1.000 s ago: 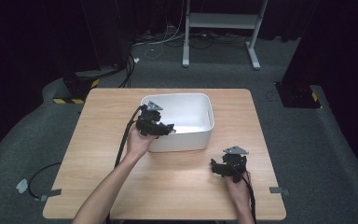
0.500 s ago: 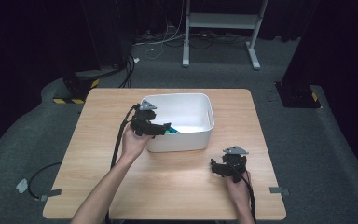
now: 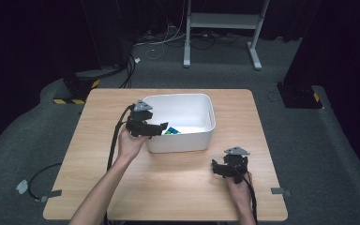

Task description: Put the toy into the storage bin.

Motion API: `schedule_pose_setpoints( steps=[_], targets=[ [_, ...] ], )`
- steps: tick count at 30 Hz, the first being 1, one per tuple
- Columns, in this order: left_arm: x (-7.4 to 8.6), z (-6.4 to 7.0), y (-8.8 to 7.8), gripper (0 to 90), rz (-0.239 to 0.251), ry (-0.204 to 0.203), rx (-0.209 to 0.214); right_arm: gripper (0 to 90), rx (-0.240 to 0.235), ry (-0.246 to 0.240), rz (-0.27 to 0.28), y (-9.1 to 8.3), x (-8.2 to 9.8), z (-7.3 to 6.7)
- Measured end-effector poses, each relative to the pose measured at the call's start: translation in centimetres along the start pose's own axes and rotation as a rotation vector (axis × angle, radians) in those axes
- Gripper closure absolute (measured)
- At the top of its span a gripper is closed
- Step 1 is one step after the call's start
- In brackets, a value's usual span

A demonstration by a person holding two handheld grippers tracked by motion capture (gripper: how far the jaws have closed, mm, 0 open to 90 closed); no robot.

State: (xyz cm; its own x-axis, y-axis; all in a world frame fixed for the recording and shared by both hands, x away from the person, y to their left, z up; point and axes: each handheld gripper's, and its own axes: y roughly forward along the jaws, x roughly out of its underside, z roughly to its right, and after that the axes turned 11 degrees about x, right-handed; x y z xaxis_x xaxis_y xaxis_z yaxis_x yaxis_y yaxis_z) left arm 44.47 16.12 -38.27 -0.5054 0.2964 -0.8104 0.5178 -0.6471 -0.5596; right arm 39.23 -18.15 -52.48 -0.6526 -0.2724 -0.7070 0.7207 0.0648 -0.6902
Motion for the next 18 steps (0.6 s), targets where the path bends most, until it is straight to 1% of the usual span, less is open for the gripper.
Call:
schedule_pose_setpoints(
  steps=[8, 11, 18],
  targets=[
    [0.4, -0.2, -0.8, 23.5, 0.021, -0.008, -0.003, 13.4, 0.000, 0.000, 0.000, 0.0, 0.0, 0.0],
    [0.6, -0.4, -1.0, 23.5, 0.028, -0.018, -0.005, 13.4, 0.000, 0.000, 0.000, 0.0, 0.0, 0.0],
    [0.8, -0.4, -1.5, 23.4, 0.046, -0.022, -0.004, 13.4, 0.000, 0.000, 0.000, 0.0, 0.0, 0.0]
  ],
)
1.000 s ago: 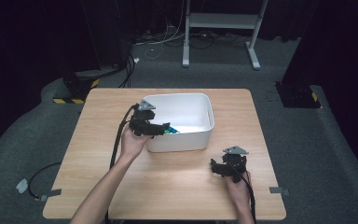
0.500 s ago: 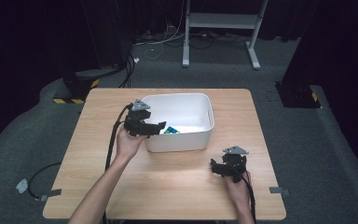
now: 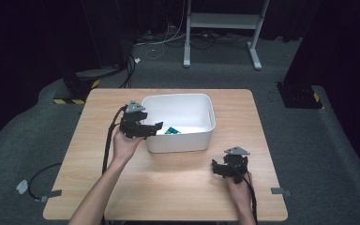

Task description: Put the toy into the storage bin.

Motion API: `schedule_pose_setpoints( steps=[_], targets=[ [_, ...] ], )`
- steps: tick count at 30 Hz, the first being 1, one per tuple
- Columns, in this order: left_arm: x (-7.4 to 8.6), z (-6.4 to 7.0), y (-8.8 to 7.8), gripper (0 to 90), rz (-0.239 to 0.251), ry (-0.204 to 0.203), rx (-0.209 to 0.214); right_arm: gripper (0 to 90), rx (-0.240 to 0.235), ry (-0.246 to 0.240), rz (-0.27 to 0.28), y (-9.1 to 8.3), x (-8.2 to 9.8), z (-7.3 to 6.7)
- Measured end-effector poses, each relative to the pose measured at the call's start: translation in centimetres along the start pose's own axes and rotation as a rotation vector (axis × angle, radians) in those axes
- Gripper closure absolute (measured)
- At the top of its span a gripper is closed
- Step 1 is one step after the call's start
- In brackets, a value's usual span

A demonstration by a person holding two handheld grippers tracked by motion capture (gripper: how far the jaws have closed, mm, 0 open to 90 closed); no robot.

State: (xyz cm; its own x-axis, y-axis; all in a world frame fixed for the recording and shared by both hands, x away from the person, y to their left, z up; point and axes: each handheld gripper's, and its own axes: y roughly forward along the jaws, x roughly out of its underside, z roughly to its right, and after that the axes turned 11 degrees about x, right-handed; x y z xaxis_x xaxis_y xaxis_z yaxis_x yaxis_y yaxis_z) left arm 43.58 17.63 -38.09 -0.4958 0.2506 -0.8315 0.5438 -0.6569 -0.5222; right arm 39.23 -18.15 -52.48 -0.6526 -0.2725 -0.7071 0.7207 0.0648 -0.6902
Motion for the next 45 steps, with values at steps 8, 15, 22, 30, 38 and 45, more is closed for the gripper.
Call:
schedule_pose_setpoints(
  steps=[8, 15, 22, 30, 38, 45],
  targets=[
    [0.4, -0.2, -0.9, 23.4, 0.023, -0.005, -0.008, 13.4, 0.000, 0.000, 0.000, 0.0, 0.0, 0.0],
    [0.5, -0.2, -1.3, 23.4, 0.033, -0.004, -0.007, 13.4, 0.000, 0.000, 0.000, 0.0, 0.0, 0.0],
    [0.8, -0.3, -2.0, 23.4, 0.044, -0.009, -0.012, 13.4, 0.000, 0.000, 0.000, 0.0, 0.0, 0.0],
    [1.2, -0.7, -2.6, 23.3, 0.058, -0.022, -0.018, 13.4, 0.000, 0.000, 0.000, 0.0, 0.0, 0.0],
    [1.3, -1.0, -3.2, 23.3, 0.075, -0.035, -0.018, 13.4, 0.000, 0.001, 0.000, 0.0, 0.0, 0.0],
    [1.5, -1.4, -3.8, 22.9, 0.089, -0.051, -0.014, 13.4, 0.000, 0.001, 0.000, 0.0, 0.0, 0.0]
  ],
)
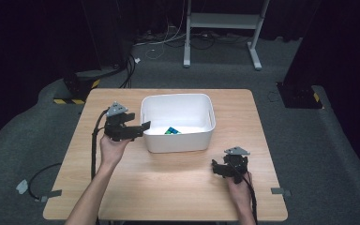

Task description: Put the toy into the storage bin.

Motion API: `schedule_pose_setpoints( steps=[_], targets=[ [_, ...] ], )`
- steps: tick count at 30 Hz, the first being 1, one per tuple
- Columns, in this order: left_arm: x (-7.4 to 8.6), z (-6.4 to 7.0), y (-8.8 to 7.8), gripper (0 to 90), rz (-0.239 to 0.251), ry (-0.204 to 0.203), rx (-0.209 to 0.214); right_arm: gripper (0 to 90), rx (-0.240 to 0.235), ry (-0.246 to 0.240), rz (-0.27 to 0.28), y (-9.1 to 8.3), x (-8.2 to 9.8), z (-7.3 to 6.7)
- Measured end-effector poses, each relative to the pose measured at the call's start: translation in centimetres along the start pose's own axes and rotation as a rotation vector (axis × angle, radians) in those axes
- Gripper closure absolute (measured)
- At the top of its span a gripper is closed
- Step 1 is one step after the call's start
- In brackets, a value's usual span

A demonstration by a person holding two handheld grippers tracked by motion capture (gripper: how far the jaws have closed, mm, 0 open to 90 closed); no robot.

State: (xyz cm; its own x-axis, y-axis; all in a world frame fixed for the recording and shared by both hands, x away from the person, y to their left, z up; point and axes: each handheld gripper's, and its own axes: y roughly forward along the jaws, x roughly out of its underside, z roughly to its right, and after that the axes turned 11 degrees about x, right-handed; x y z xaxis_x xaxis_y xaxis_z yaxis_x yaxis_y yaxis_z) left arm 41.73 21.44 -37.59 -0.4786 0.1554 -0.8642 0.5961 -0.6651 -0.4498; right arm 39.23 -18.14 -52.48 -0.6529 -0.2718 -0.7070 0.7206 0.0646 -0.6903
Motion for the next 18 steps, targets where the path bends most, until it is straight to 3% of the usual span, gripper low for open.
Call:
schedule_pose_setpoints(
  steps=[10, 18],
  targets=[
    [0.3, -0.4, -1.0, 21.8, 0.022, -0.016, 0.003, 13.4, 0.000, 0.000, 0.000, 0.0, 0.0, 0.0],
    [0.6, -0.5, -1.8, 21.1, 0.033, -0.005, -0.031, 13.4, 0.000, 0.000, 0.000, 0.0, 0.0, 0.0]
  ],
)
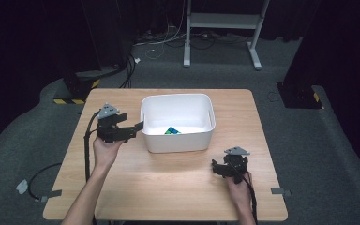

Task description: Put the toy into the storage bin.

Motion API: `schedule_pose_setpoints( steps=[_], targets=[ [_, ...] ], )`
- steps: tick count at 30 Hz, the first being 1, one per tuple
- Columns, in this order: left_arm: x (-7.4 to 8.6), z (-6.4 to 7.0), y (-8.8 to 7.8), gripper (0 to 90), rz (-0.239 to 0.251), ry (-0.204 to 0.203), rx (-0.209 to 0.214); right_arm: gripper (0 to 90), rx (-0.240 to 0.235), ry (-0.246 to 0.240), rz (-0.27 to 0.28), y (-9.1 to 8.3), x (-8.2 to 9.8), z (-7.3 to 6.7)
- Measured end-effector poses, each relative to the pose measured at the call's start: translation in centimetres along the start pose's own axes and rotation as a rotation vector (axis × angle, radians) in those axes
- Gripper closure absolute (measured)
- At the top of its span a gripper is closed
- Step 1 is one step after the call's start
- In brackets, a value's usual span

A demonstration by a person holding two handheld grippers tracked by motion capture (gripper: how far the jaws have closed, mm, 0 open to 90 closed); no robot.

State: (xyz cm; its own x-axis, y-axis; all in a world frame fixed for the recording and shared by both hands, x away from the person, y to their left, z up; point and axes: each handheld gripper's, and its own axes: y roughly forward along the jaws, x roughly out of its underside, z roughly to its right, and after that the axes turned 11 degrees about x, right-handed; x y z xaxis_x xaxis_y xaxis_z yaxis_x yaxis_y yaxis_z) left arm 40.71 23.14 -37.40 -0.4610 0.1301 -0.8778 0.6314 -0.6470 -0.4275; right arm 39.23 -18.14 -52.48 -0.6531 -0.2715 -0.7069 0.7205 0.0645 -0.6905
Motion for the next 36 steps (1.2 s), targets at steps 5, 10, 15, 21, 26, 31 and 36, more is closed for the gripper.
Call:
schedule_pose_setpoints(
  steps=[5, 10, 15, 21, 26, 31, 36],
  targets=[
    [0.3, -0.2, -0.6, 21.2, 0.009, 0.002, -0.012, 13.4, 0.000, 0.000, 0.000, 0.0, 0.0, 0.0],
    [0.6, -0.3, -1.1, 21.3, 0.016, -0.008, -0.010, 13.4, 0.000, 0.000, 0.000, 0.0, 0.0, 0.0],
    [1.0, -0.3, -1.5, 21.2, 0.015, -0.012, -0.022, 13.4, 0.000, 0.000, 0.000, 0.0, 0.0, 0.0],
    [1.4, -0.3, -1.9, 21.2, 0.018, -0.013, -0.028, 13.4, 0.000, 0.000, 0.000, 0.0, 0.0, 0.0],
    [1.7, -0.3, -2.6, 21.2, 0.022, -0.022, -0.034, 13.4, 0.000, 0.000, 0.000, 0.0, 0.0, 0.0],
    [1.9, -0.3, -2.9, 21.3, 0.029, -0.024, -0.036, 13.4, 0.000, 0.000, 0.000, 0.0, 0.0, 0.0],
    [2.3, -0.3, -3.2, 21.3, 0.040, -0.036, -0.033, 13.4, 0.000, 0.000, 0.000, 0.0, 0.0, 0.0]
  ],
)
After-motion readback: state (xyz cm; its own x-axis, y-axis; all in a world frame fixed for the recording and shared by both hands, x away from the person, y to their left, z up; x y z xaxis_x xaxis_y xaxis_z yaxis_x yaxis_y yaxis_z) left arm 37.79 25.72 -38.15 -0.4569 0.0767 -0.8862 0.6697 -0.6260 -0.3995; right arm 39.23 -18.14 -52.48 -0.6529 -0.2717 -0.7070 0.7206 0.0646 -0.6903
